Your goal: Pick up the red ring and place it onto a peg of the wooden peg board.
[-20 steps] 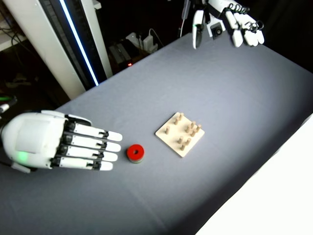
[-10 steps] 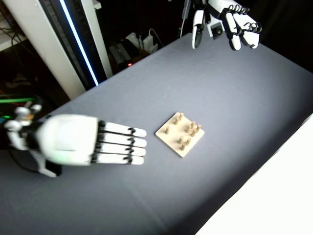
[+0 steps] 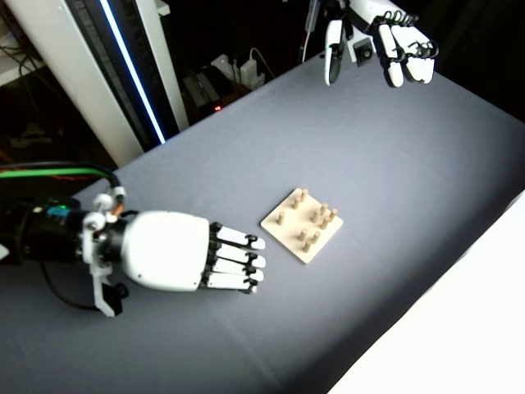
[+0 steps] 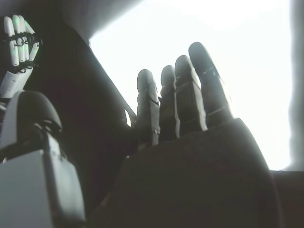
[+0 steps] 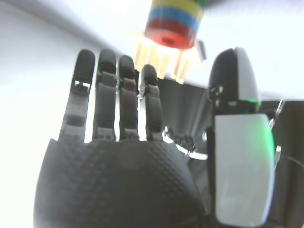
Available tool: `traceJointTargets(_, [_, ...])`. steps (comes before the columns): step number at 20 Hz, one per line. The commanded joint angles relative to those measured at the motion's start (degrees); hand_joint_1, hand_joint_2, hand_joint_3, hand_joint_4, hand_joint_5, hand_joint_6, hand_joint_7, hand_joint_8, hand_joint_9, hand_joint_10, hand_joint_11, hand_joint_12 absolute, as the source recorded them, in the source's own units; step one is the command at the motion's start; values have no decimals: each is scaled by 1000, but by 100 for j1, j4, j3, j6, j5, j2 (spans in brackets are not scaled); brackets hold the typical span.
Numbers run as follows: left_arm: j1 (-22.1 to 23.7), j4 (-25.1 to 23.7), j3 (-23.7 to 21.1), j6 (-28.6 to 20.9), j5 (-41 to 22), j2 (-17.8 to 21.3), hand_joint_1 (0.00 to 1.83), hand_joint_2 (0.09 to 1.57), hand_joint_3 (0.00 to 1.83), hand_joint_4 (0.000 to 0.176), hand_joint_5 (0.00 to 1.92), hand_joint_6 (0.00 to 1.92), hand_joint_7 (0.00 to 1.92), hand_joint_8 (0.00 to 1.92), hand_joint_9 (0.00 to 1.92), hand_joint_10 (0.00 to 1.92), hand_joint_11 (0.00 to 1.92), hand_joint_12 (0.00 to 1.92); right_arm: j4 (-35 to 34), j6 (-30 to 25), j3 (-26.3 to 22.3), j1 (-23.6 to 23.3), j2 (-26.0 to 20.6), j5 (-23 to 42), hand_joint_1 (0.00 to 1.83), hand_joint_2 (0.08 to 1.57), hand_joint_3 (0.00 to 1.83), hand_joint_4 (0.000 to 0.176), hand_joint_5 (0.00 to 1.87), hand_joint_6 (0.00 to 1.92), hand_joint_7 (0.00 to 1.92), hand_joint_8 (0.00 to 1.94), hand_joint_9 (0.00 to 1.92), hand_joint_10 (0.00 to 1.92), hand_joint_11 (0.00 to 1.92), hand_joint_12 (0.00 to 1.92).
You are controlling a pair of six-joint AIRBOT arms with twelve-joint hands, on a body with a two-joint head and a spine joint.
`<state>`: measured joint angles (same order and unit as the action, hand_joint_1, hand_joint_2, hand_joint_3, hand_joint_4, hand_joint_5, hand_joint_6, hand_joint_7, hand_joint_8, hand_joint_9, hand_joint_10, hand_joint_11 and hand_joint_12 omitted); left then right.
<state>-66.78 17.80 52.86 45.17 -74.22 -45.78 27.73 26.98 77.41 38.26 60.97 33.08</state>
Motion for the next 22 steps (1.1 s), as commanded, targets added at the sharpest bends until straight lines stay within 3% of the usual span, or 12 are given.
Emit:
traceJointTargets(1, [30, -21, 42, -23, -708, 36, 707, 996, 2, 5, 344, 2, 165, 2, 152, 4, 0, 786, -174, -16, 43, -97, -17, 441, 917, 1011, 1, 47, 418, 6, 404, 4, 408, 7, 0, 1053])
traceJointTargets(2, [30, -25, 42, -30, -709, 29, 695, 998, 1, 0, 345, 1, 173, 2, 163, 6, 0, 817, -168, -16, 62, -108, 2, 393, 935, 1014, 1, 44, 447, 10, 422, 6, 419, 7, 0, 1076])
traceJointTargets(4, [30, -39, 41, -42, -701, 3, 648, 993, 0, 12, 336, 0, 159, 0, 147, 1, 0, 741, -152, -15, 91, -124, 26, 321, 925, 1019, 1, 51, 495, 14, 486, 14, 472, 19, 0, 1168])
traceJointTargets(6, [30, -45, 39, -52, -697, -9, 657, 988, 0, 0, 357, 4, 167, 2, 144, 0, 0, 678, -151, -15, 109, -141, 39, 278, 1007, 994, 0, 0, 607, 15, 648, 27, 646, 73, 133, 1336])
traceJointTargets(10, [31, -46, 41, -56, -697, -6, 671, 979, 0, 13, 351, 2, 169, 5, 135, 10, 0, 596, -145, -13, 115, -150, 59, 269, 1058, 995, 0, 0, 710, 12, 720, 13, 703, 104, 168, 1391])
traceJointTargets(12, [32, -46, 41, -57, -697, -11, 672, 978, 0, 27, 343, 1, 160, 2, 129, 4, 0, 551, -121, -13, 115, -155, 82, 269, 1100, 980, 0, 0, 729, 14, 751, 22, 738, 116, 218, 1341])
traceJointTargets(14, [32, -46, 40, -59, -695, -18, 630, 985, 1, 25, 347, 0, 163, 0, 130, 1, 0, 532, -100, -13, 115, -155, 101, 269, 1088, 976, 0, 0, 731, 4, 771, 16, 749, 118, 259, 1266])
traceJointTargets(17, [32, -46, 40, -60, -697, -16, 537, 1015, 2, 41, 325, 1, 159, 2, 131, 2, 0, 378, -85, -13, 114, -155, 108, 269, 1080, 951, 0, 0, 753, 4, 812, 18, 784, 166, 302, 1375])
traceJointTargets(19, [32, -46, 40, -60, -702, -15, 524, 1030, 1, 35, 327, 1, 168, 1, 141, 3, 0, 295, -85, -13, 111, -155, 108, 269, 1110, 947, 0, 0, 808, 1, 862, 49, 628, 722, 331, 1473])
traceJointTargets(20, [32, -46, 39, -60, -703, -16, 542, 1031, 0, 17, 342, 1, 177, 1, 145, 3, 0, 354, -85, -13, 105, -155, 108, 269, 1093, 948, 0, 0, 835, 2, 721, 497, 533, 1103, 355, 1616])
traceJointTargets(21, [32, -46, 39, -60, -704, -17, 518, 1029, 0, 25, 347, 1, 184, 1, 148, 2, 0, 403, -85, -13, 101, -155, 108, 269, 1097, 948, 0, 0, 869, 6, 683, 649, 525, 1198, 382, 1647])
traceJointTargets(22, [32, -46, 39, -61, -704, -17, 500, 1038, 1, 17, 351, 1, 200, 2, 179, 9, 0, 545, -85, -13, 101, -154, 110, 269, 1111, 957, 1, 0, 885, 6, 690, 594, 542, 1108, 385, 1585])
